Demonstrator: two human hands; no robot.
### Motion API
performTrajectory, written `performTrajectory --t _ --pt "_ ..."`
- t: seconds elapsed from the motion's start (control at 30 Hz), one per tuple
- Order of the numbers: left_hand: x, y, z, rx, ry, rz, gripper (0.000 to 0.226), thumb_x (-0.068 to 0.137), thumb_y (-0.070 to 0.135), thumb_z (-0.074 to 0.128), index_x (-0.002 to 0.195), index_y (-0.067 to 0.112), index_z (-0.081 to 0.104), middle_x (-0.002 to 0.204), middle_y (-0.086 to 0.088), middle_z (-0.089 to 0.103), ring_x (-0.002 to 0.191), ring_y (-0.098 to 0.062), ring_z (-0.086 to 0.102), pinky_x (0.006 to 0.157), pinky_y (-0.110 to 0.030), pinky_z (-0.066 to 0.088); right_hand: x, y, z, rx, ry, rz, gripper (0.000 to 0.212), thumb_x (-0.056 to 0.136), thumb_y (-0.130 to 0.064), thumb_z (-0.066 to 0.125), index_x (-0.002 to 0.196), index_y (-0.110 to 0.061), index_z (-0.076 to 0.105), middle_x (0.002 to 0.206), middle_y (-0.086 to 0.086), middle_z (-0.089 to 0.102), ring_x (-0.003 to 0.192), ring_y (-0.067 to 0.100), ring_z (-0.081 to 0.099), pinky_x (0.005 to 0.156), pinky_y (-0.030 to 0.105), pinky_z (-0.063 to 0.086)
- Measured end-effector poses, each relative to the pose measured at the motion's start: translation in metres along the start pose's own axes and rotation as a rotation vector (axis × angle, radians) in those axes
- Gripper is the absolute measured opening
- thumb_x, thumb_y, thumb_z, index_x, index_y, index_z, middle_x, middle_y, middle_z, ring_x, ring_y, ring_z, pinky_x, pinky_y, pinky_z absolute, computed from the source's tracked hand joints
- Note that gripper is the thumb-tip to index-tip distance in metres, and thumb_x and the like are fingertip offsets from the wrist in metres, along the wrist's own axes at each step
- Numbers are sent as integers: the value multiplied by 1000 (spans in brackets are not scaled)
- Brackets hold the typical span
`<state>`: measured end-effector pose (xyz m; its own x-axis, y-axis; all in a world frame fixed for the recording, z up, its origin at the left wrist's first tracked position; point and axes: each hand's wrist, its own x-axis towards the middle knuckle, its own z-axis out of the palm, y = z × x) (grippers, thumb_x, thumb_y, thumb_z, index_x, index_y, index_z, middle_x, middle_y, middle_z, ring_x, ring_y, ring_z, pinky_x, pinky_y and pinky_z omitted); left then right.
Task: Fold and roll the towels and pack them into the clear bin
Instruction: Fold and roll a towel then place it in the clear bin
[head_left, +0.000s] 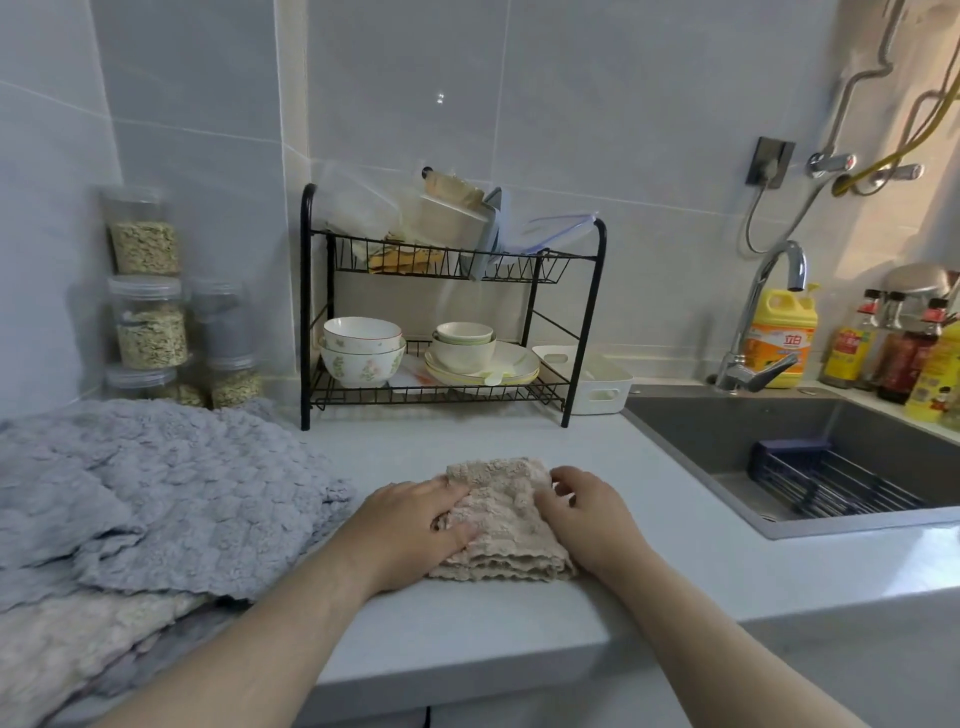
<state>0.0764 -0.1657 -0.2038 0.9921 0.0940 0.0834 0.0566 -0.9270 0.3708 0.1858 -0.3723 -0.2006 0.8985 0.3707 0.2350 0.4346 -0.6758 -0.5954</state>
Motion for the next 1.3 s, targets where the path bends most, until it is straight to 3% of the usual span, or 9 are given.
performTrajectory --t 0.27,0.43,0.5,0.63,0.7,0.83,0.97,1.07,1.3 --pt "0 4 0 53 19 -16 101 62 93 17 148 39 26 157 12 26 144 -11 23 118 -34 18 -3 -5 -3 -124 35 -81 51 92 -46 43 53 -12 38 58 2 47 80 23 46 69 34 31" --pt "-2 9 0 76 17 -44 98 64 90 22 146 36 30 153 13 29 139 -12 29 115 -33 24 0 -9 -8 -52 -128 6 42 81 -56 54 63 -19 47 75 1 56 84 25 53 71 36 40" --pt "-3 11 -3 28 65 -33 89 70 85 38 142 32 35 142 15 32 132 -9 33 109 -32 31 1 -19 -18 218 -273 59 22 77 -36 66 86 -18 56 88 5 65 85 24 63 77 41 55" --pt "2 15 -21 -247 273 -63 98 69 59 73 147 24 25 146 15 26 136 -7 25 111 -31 26 4 -43 -49 186 -343 -151 34 80 -7 65 110 -21 54 88 3 64 70 13 58 59 15 50" --pt "9 21 -37 -520 180 -50 93 67 35 81 147 28 32 144 15 37 135 -7 33 109 -31 33 5 -52 -63 151 -315 -246 34 77 -4 62 104 -26 61 92 1 67 74 10 59 61 12 48" --pt "17 32 -52 -870 75 -88 45 55 19 70 97 2 67 88 -10 70 87 -23 64 78 -34 47 10 -50 -72 571 -189 -165 27 80 -11 70 100 -29 67 101 6 70 89 20 68 76 33 57" --pt "11 30 -32 -1229 148 -230 25 77 1 66 102 6 66 95 -15 73 88 -28 68 80 -38 50 -4 -23 -36 970 -318 137 41 73 -32 80 105 -11 65 99 16 71 89 32 67 82 46 53" --pt "8 28 -15 -1317 171 -289 22 86 -7 55 104 2 65 95 -17 74 90 -31 69 87 -46 52 -13 -15 -17 993 -304 170 33 74 -10 78 102 0 64 99 24 71 88 41 68 79 51 56" --pt "11 22 -10 -1385 229 -248 37 79 -15 58 108 5 67 101 -23 71 95 -37 69 88 -49 52 -11 -10 -10 1036 -184 117 33 71 -3 64 97 -21 72 104 27 69 87 38 61 81 58 44"
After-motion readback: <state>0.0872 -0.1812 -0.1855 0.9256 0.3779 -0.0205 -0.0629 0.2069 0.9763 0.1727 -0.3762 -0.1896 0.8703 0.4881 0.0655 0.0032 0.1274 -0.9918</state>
